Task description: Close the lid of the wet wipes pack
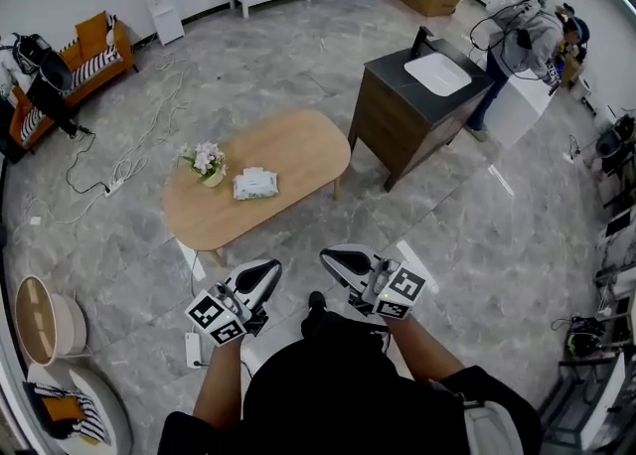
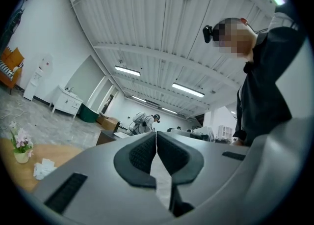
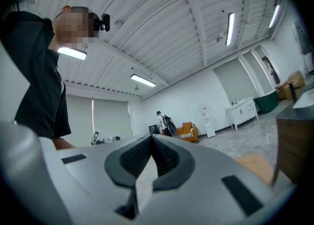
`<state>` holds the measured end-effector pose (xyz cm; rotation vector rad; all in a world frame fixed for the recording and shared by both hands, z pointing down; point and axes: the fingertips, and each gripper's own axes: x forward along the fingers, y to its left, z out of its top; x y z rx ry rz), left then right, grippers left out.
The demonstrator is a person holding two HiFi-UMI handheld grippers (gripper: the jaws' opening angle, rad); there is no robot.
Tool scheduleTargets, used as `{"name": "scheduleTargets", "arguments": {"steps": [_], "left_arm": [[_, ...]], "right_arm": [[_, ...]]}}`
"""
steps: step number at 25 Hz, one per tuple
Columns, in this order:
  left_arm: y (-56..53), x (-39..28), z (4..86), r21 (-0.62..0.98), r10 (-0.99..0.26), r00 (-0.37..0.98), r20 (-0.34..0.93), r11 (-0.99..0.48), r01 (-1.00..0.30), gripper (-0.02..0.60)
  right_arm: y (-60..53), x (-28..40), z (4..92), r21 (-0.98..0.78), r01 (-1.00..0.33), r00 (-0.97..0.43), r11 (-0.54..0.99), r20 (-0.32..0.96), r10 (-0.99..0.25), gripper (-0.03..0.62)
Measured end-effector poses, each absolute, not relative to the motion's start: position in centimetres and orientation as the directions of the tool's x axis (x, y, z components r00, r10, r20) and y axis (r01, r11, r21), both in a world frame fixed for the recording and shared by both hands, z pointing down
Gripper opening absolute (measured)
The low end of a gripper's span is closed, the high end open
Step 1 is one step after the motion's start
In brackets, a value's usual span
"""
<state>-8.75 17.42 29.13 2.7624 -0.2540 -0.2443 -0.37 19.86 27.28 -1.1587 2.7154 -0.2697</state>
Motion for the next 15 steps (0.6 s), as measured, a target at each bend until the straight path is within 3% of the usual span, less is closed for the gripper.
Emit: {"name": "scheduleTargets", "arguments": {"steps": [8,15], "left_arm": [[9.4,-1.9,26.8,0.356,-0.204,0.969,-0.142,-0.924,-0.142,0.017],[3.8,0.1,27.7,0.357,-0.254,0.961,-0.111,-0.912,-0.199,0.017]], "right_arm": [[12.6,7.2,25.8,-0.246,-0.687,-0.682,0.684,-0.108,-0.723,0.011],[5.9,10.2,27.3,-0.275,-0.653,-0.704,0.705,-0.124,-0.700,0.011]]}}
